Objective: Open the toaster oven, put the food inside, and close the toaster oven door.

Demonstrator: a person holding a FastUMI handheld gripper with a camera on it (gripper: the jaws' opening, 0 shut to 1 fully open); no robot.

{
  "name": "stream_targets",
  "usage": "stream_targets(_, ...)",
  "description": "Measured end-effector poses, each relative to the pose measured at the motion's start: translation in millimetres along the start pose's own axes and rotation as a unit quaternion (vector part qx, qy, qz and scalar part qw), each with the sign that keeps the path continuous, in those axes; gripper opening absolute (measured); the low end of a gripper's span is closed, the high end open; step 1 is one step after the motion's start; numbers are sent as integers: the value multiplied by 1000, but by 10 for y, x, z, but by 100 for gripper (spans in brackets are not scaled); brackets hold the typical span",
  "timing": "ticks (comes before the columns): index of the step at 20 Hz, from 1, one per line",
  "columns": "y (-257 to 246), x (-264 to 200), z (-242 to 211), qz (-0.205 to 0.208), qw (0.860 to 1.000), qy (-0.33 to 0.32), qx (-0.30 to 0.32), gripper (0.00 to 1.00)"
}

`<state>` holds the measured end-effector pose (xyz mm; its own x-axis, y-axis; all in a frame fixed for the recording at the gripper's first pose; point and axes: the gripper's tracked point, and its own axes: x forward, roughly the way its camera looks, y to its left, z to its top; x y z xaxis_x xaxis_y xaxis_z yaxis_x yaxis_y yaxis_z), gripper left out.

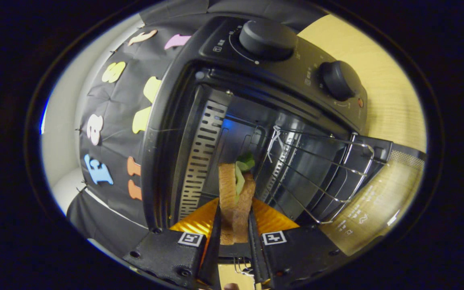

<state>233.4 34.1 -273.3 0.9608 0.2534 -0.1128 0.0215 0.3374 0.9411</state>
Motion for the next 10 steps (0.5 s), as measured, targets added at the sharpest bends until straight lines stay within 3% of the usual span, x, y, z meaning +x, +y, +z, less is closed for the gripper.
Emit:
stream_targets(4, -98, -48, -120, -42, 993, 19, -106, 53)
stream_targets(6, -97, -34, -154, -58, 986, 23, -153, 65)
stream_targets(9, -158, -91, -245, -88, 962, 38, -257, 79)
stream_targets(10, -143, -111, -255, -95, 951, 41, -291, 79)
